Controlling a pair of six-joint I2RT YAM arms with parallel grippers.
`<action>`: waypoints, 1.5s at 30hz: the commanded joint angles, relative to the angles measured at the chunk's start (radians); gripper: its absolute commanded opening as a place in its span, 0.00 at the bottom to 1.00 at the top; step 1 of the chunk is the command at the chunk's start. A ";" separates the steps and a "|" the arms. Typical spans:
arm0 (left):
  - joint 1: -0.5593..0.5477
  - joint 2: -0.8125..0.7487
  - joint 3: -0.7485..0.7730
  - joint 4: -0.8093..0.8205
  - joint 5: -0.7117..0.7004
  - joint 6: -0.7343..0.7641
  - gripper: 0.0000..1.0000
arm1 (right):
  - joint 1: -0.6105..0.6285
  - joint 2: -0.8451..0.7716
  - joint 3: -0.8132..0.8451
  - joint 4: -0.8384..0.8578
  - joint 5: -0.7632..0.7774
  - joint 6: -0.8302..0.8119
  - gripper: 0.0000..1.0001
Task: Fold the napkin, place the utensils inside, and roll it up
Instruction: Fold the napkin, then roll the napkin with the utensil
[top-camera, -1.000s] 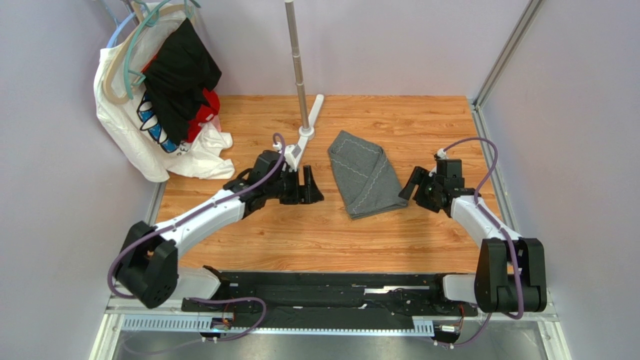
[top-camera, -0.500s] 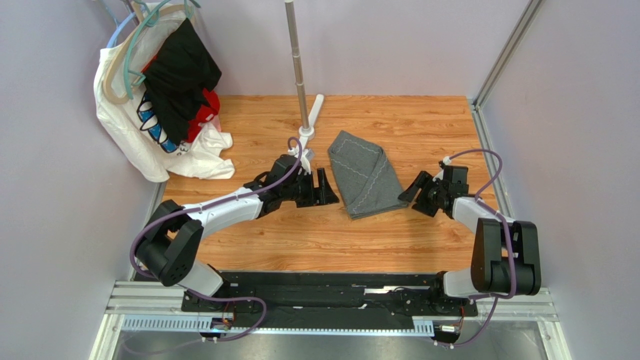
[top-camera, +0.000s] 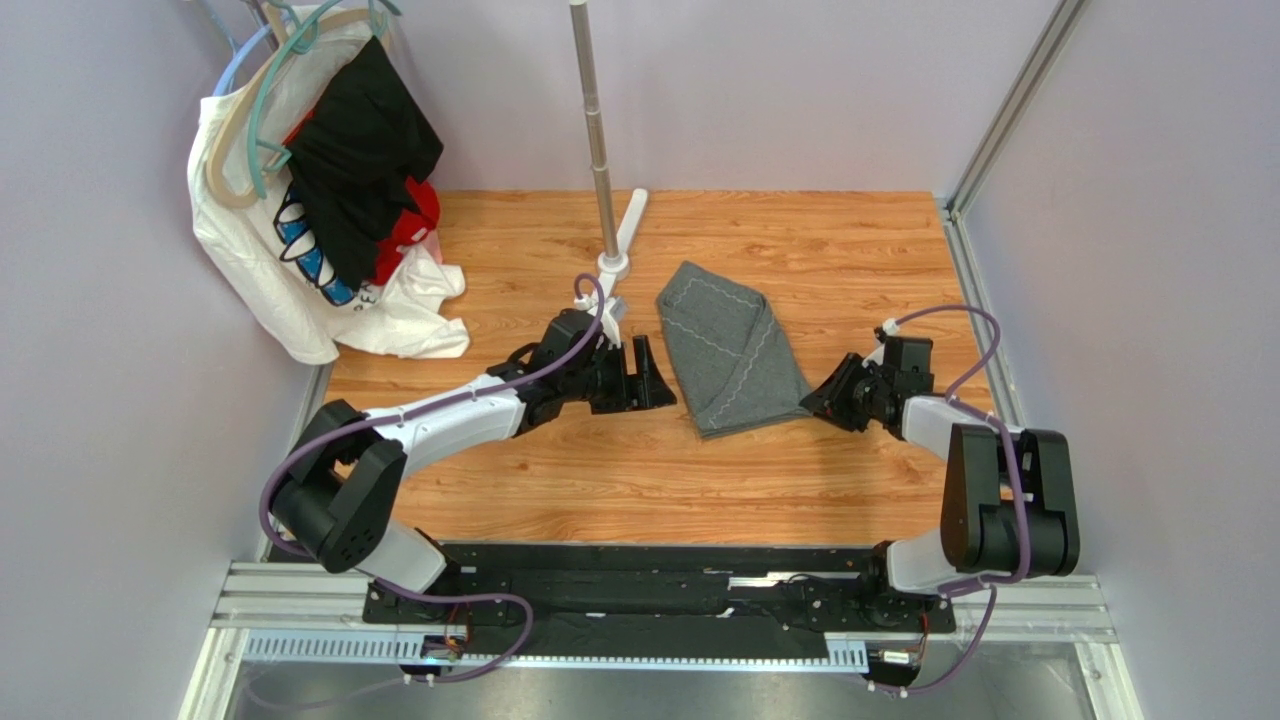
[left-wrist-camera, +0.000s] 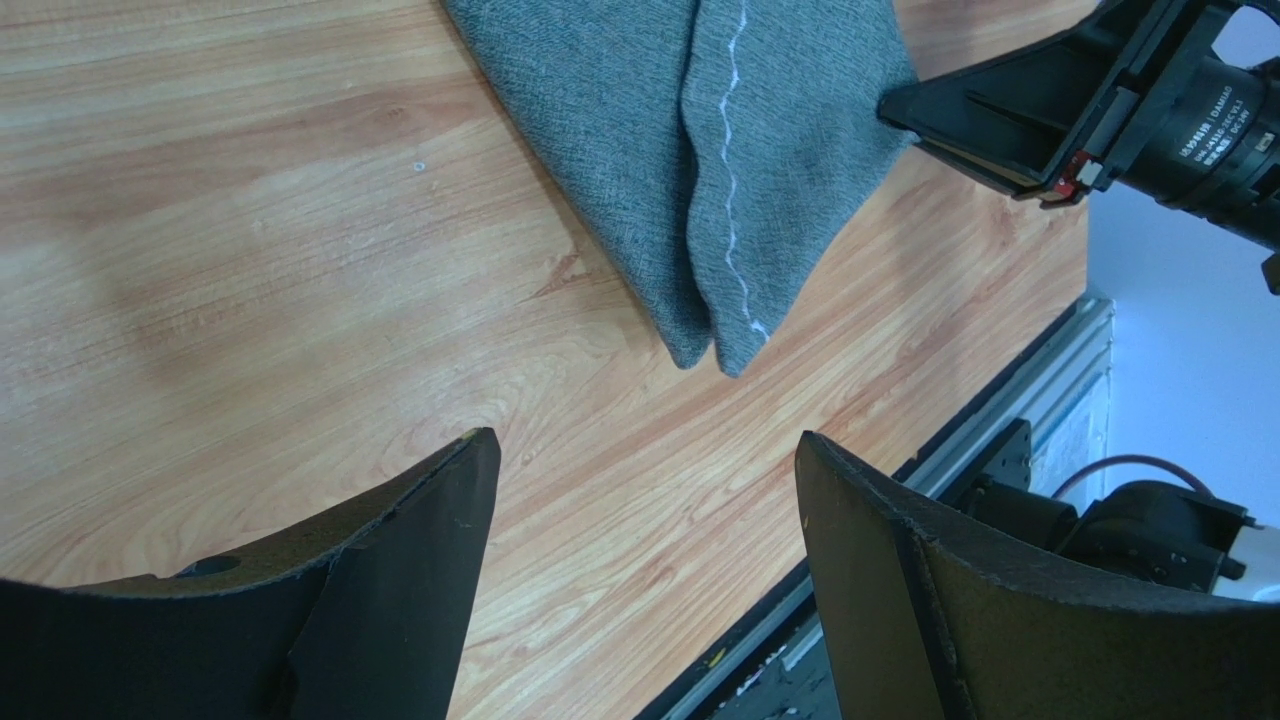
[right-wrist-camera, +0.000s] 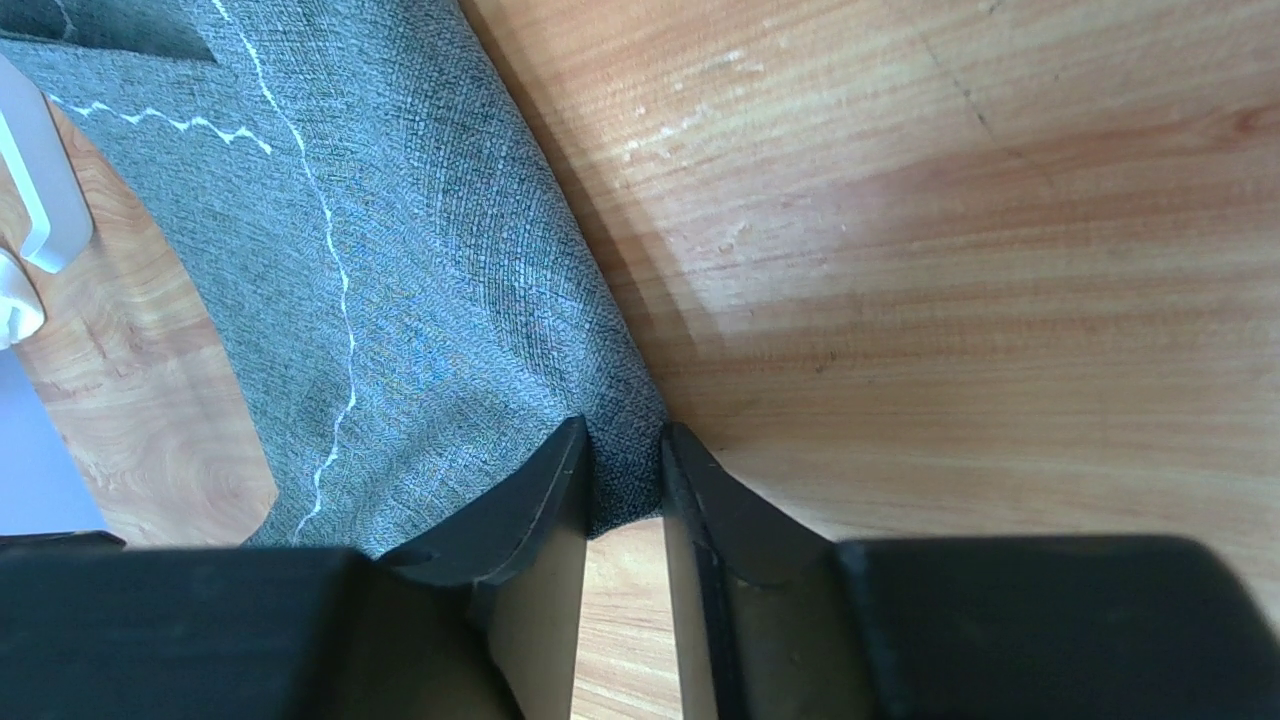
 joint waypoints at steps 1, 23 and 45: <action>0.004 -0.056 0.026 -0.012 -0.034 0.041 0.81 | 0.015 -0.033 -0.035 -0.039 0.021 -0.002 0.27; 0.075 -0.480 -0.296 -0.101 -0.015 -0.011 0.82 | 0.458 -0.554 -0.237 -0.312 0.379 0.343 0.29; -0.055 -0.026 -0.172 0.182 0.070 -0.154 0.70 | 0.467 -0.601 -0.173 -0.387 0.396 0.286 0.60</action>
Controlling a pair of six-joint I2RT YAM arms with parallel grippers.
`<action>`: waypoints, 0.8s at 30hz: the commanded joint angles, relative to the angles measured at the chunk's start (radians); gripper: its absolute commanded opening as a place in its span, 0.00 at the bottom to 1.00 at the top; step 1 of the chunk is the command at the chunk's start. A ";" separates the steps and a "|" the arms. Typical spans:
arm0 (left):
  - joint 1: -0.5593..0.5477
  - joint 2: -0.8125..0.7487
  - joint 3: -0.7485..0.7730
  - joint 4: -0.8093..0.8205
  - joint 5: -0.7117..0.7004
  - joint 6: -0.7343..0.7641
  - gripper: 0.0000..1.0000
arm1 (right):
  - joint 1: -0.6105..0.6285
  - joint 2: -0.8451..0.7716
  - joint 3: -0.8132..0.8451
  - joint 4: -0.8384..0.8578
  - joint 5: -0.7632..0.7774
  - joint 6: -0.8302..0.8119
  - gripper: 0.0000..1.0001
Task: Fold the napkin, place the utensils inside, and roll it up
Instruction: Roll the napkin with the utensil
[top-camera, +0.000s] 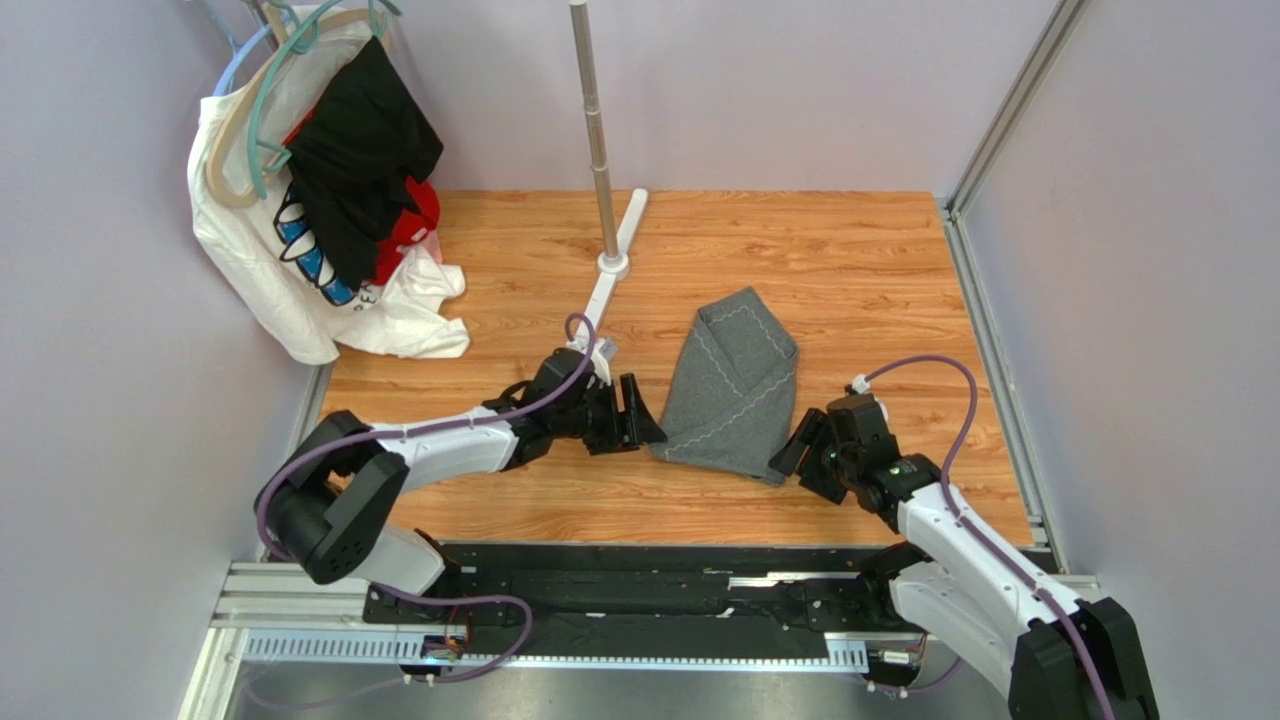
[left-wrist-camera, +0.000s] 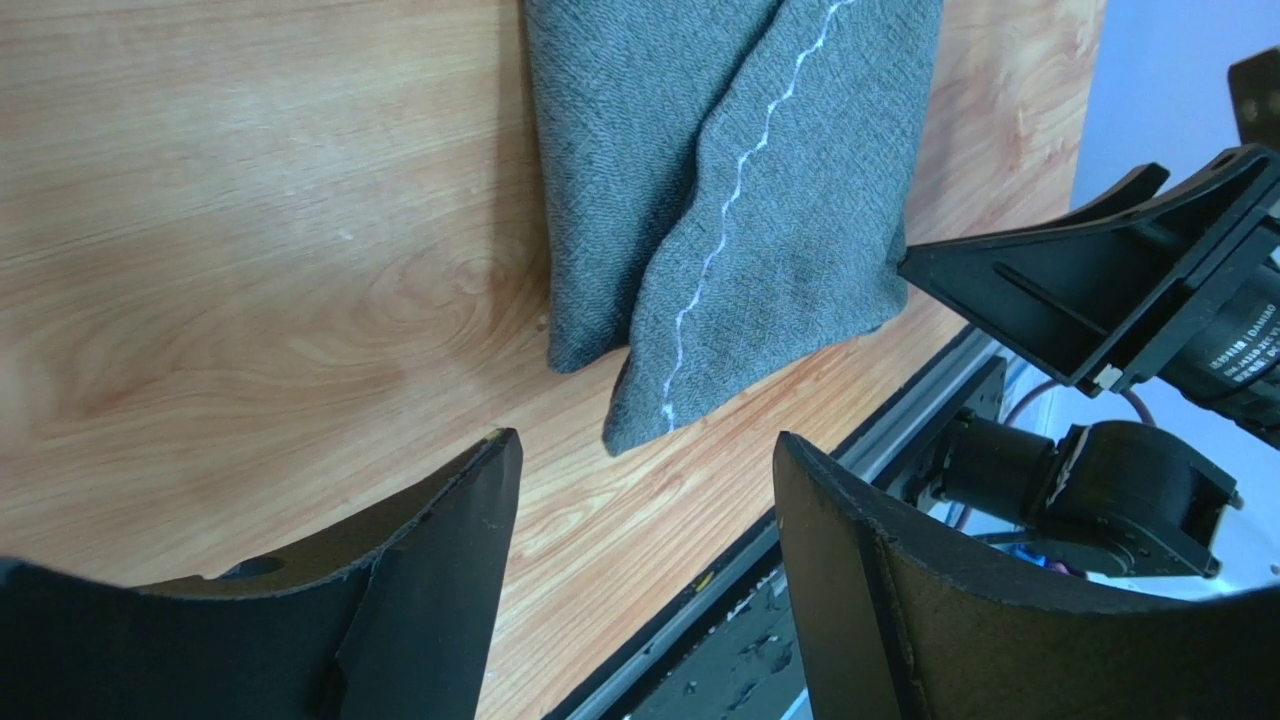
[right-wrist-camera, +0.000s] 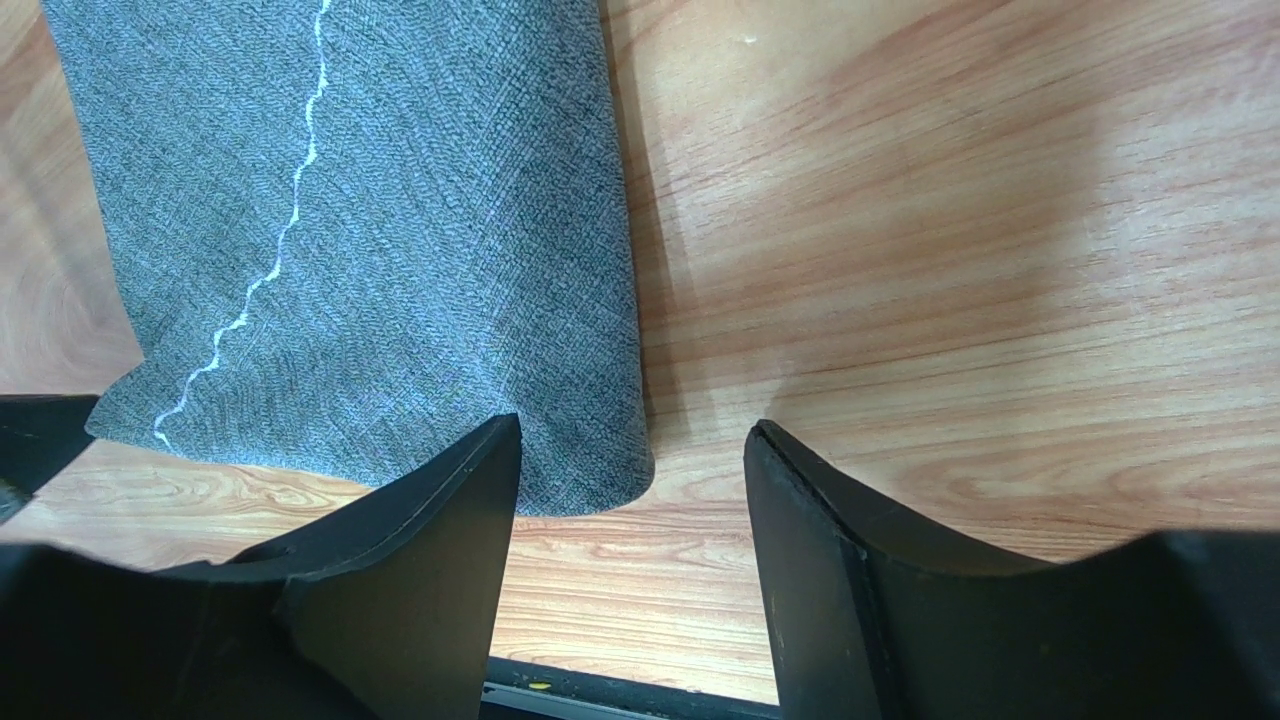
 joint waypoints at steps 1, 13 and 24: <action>-0.032 0.055 0.044 0.060 0.023 -0.025 0.69 | 0.006 -0.003 0.040 0.011 0.013 -0.015 0.61; -0.042 0.121 0.060 0.103 0.008 -0.044 0.46 | 0.006 -0.018 0.035 0.011 0.009 -0.023 0.61; -0.043 0.127 0.081 0.117 0.020 -0.041 0.10 | 0.006 -0.039 0.029 -0.009 0.015 -0.029 0.61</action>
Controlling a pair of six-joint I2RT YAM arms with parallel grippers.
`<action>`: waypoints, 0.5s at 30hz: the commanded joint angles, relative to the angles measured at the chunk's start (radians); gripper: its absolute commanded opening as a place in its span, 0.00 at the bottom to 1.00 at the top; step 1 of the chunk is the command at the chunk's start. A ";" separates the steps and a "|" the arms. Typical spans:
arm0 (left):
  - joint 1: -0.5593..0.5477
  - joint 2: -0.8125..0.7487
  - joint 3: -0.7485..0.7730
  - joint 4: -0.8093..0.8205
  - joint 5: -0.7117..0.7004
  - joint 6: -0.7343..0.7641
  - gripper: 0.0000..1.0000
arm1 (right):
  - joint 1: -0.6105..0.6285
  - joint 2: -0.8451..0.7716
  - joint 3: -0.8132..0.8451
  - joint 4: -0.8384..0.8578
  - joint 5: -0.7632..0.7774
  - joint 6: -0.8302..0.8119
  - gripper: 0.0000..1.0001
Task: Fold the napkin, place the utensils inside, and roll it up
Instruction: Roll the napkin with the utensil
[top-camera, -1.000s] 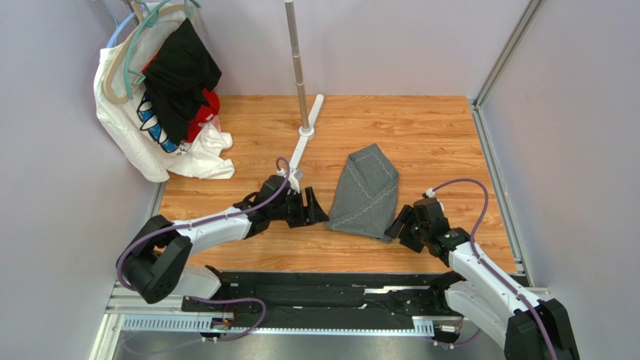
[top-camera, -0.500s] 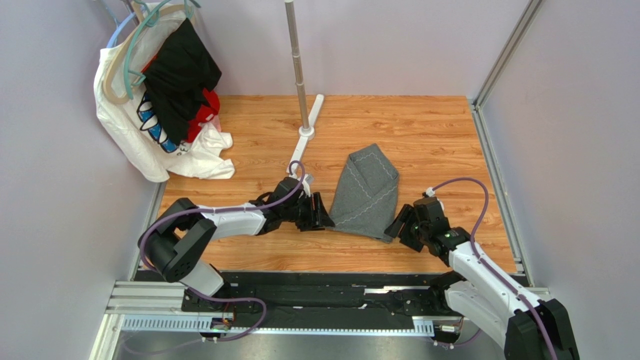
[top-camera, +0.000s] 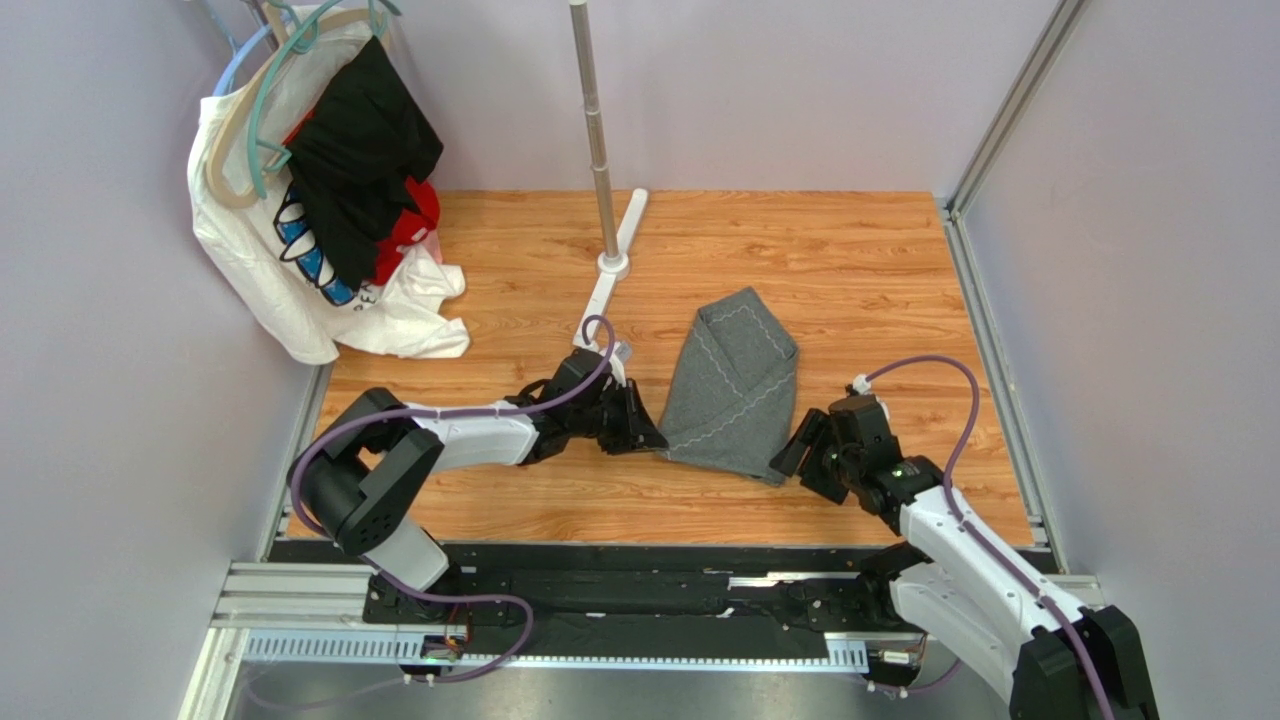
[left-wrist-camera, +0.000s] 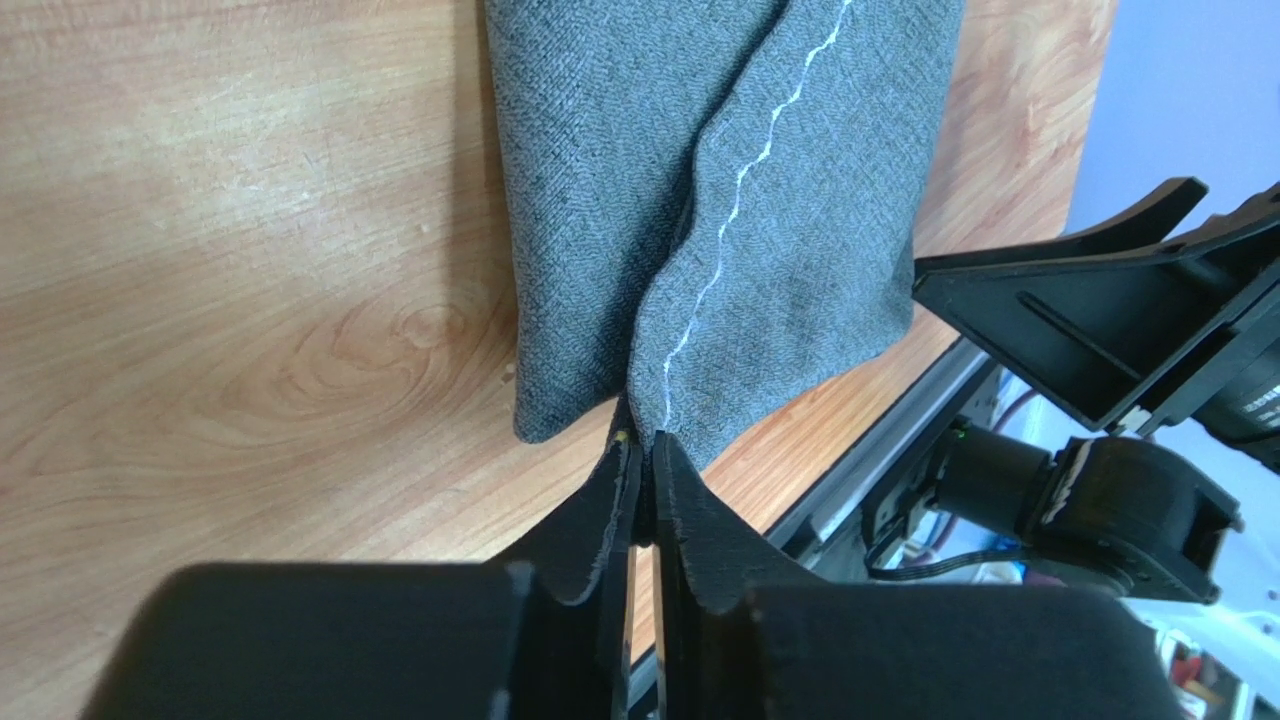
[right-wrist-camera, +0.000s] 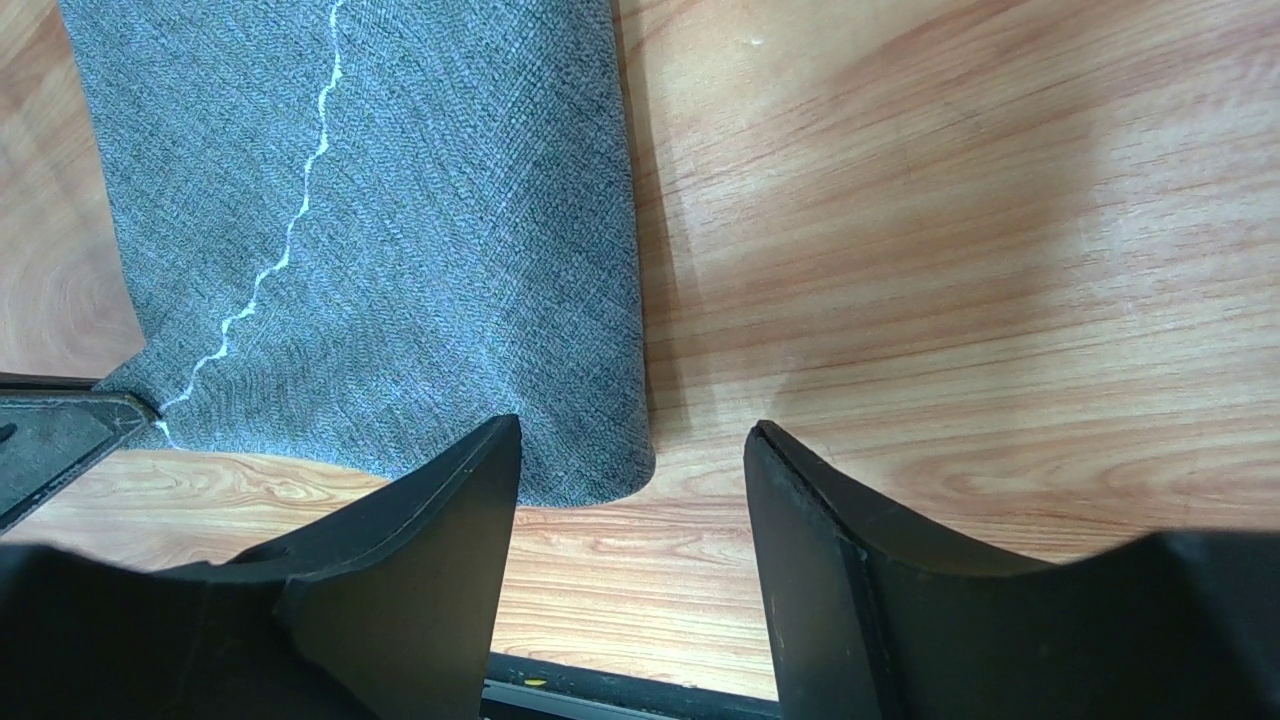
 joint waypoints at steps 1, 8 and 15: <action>-0.003 -0.019 0.039 0.032 0.007 0.013 0.06 | 0.006 -0.017 0.028 0.003 0.015 -0.013 0.61; -0.003 -0.033 0.114 -0.025 0.013 0.122 0.00 | 0.006 -0.030 0.037 -0.007 0.019 -0.017 0.61; -0.003 -0.033 0.168 -0.081 -0.021 0.312 0.00 | 0.006 -0.030 0.037 -0.010 0.018 -0.019 0.60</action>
